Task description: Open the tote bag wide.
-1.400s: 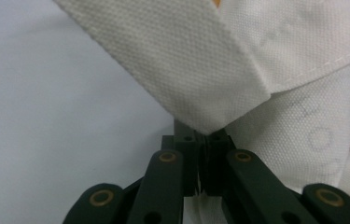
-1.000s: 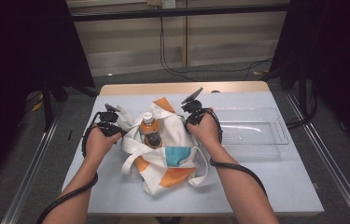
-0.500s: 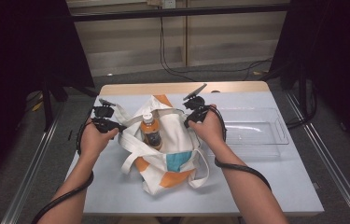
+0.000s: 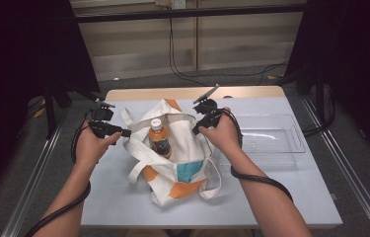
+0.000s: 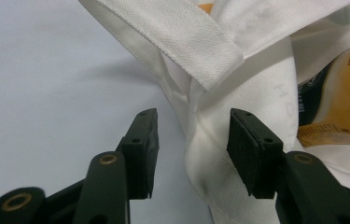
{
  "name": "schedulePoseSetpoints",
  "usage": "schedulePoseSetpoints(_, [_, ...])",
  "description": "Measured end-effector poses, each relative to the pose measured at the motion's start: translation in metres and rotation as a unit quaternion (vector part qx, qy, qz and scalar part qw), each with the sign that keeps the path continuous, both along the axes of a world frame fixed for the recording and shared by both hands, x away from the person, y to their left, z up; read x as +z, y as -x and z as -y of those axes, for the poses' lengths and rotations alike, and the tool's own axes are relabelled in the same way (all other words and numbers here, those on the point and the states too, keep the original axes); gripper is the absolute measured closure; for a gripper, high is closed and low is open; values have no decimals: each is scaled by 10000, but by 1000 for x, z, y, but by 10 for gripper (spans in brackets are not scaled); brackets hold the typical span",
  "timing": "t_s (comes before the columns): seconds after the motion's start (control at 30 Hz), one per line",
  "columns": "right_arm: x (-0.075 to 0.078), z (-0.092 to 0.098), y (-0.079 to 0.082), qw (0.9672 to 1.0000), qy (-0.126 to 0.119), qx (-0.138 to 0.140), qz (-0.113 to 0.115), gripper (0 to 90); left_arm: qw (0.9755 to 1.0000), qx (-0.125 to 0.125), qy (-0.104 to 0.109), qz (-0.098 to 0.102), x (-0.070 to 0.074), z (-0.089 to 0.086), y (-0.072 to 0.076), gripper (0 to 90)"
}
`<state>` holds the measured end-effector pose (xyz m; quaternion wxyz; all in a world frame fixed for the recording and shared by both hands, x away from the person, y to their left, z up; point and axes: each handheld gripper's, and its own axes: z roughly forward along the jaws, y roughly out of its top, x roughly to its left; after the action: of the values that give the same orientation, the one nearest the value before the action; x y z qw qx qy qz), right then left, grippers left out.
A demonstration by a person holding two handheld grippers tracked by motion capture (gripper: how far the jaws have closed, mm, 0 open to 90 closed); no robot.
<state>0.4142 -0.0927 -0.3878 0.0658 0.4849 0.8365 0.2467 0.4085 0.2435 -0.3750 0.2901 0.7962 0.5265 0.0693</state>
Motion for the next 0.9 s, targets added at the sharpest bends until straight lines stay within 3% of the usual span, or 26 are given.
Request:
schedulePoseSetpoints(0.37, [13, 0, 8, 10000, -49, 50, -20, 570, 9999, 72, 63, -66, 4, -10, 11, 447])
schedulePoseSetpoints(0.87, [21, -6, 14, 9997, -25, 203, -99, 454, 9996, 198, -63, -188, -11, -29, 22, 388])
schedulePoseSetpoints(0.9, [22, -6, 14, 9997, -28, 224, -81, 449, 9995, 293, 4, -147, -12, -29, 23, 381])
